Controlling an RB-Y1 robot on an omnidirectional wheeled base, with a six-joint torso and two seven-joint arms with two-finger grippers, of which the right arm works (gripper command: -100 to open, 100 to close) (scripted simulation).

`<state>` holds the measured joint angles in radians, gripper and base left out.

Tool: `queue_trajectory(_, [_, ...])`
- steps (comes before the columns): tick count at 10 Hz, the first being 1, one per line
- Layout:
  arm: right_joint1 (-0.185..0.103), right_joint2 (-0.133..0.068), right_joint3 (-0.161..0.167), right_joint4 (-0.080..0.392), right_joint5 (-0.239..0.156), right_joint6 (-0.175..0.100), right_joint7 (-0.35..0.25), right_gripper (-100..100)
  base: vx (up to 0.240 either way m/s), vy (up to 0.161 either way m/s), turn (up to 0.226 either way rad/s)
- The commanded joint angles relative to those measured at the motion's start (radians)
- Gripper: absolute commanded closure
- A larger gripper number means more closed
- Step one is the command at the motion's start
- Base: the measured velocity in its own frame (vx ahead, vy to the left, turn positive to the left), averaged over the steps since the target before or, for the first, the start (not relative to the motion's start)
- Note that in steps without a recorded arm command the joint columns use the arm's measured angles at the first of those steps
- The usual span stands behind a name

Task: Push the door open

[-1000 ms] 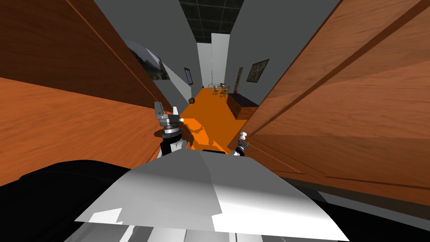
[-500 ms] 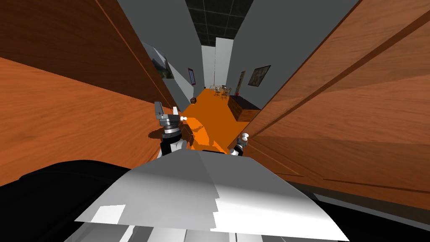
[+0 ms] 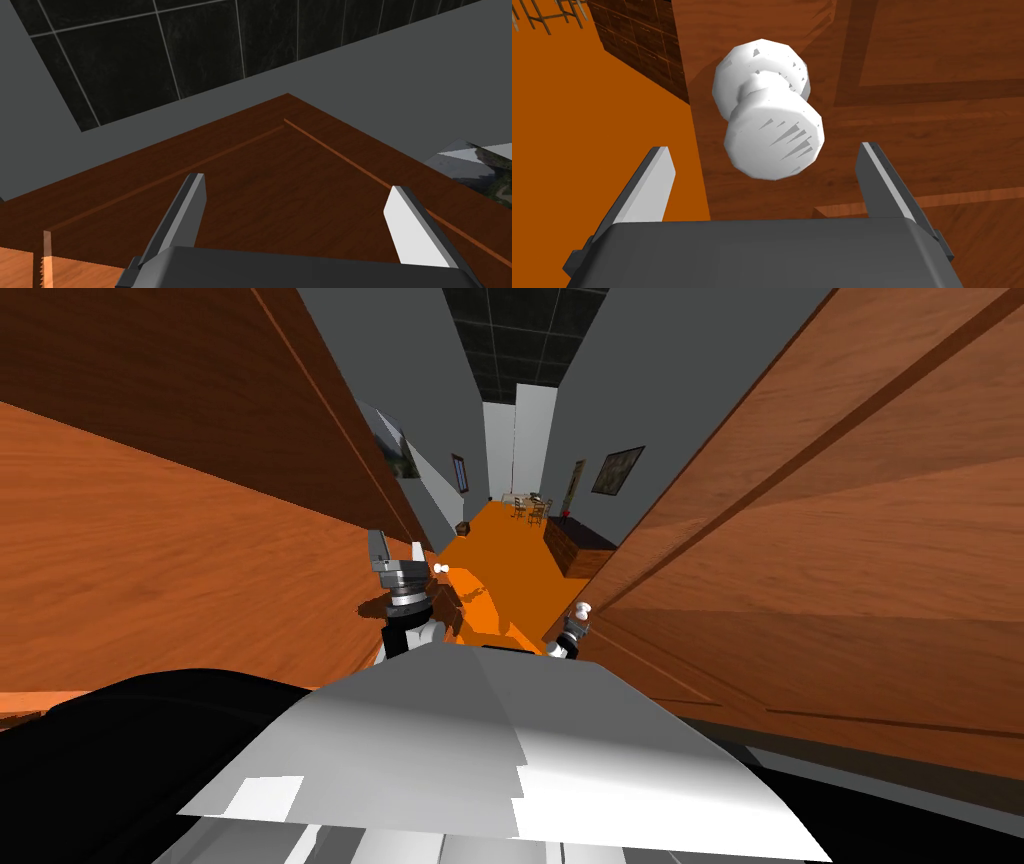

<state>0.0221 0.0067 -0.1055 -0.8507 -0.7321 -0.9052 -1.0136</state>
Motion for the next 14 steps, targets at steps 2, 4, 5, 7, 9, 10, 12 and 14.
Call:
queue_trajectory(2, [-0.001, -0.03, -0.003, 0.006, -0.003, -0.002, -0.012, -100, 0.093, -0.101, 0.021])
queue_trajectory(4, [-0.001, -0.011, -0.003, 0.006, -0.003, -0.002, -0.012, -100, 0.134, -0.128, 0.027])
queue_trajectory(5, [-0.001, -0.011, -0.003, 0.006, -0.003, -0.002, -0.012, 100, -0.01, 0.009, -0.007])
queue_trajectory(7, [-0.001, -0.011, -0.003, 0.006, -0.003, -0.002, -0.012, 100, -0.025, 0.025, -0.009])
queue_trajectory(9, [-0.001, -0.011, -0.003, 0.006, -0.003, -0.002, -0.012, 100, -0.015, 0.01, -0.001])
queue_trajectory(10, [-0.001, -0.011, -0.003, 0.006, -0.003, -0.002, -0.012, 100, 0.0, 0.0, 0.0])
queue_trajectory(12, [-0.001, -0.039, -0.017, 0.011, -0.016, 0.001, -0.014, 100, 0.143, -0.03, -0.001])
queue_trajectory(14, [-0.004, -0.046, -0.027, 0.011, -0.026, 0.001, -0.016, 100, 0.194, -0.093, 0.003])
